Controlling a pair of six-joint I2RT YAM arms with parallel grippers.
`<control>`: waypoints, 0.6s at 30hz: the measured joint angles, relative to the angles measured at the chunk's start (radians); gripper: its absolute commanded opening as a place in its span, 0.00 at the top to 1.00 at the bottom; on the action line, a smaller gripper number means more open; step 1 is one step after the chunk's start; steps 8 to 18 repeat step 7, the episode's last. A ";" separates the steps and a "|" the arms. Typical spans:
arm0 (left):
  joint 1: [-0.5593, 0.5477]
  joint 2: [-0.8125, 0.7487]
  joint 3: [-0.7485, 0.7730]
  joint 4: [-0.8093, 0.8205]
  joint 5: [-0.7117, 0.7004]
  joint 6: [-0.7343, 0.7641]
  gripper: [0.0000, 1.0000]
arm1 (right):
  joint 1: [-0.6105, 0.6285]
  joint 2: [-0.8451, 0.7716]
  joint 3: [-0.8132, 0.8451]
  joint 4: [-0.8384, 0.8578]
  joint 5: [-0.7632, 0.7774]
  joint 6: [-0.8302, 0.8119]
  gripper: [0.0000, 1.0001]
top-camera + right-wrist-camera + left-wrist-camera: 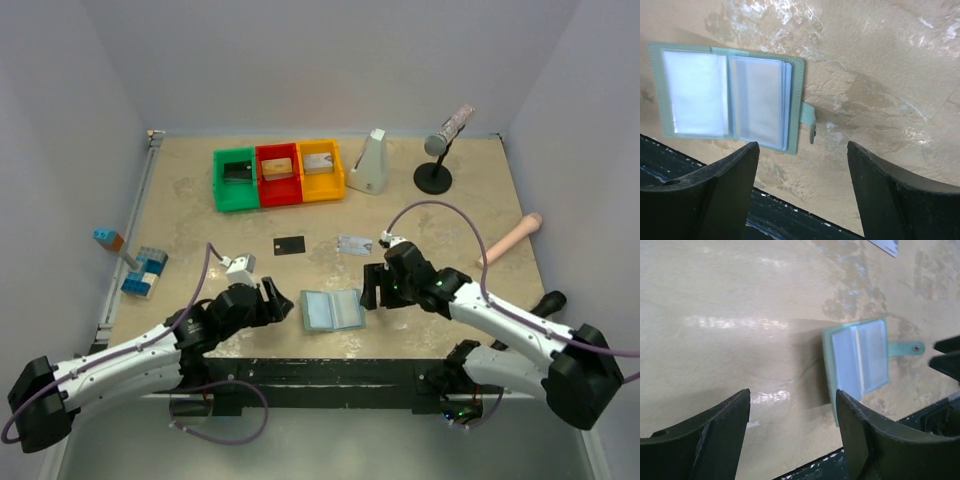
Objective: Take the credit cards out of the card holder
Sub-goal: Reset both arms
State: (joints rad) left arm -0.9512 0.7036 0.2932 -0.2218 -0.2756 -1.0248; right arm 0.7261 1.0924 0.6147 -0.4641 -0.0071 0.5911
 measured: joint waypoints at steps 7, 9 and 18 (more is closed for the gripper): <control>0.013 -0.093 0.048 -0.259 -0.114 -0.071 0.23 | -0.001 -0.262 -0.029 -0.070 0.043 -0.005 0.21; 0.013 -0.093 0.048 -0.259 -0.114 -0.071 0.23 | -0.001 -0.262 -0.029 -0.070 0.043 -0.005 0.21; 0.013 -0.093 0.048 -0.259 -0.114 -0.071 0.23 | -0.001 -0.262 -0.029 -0.070 0.043 -0.005 0.21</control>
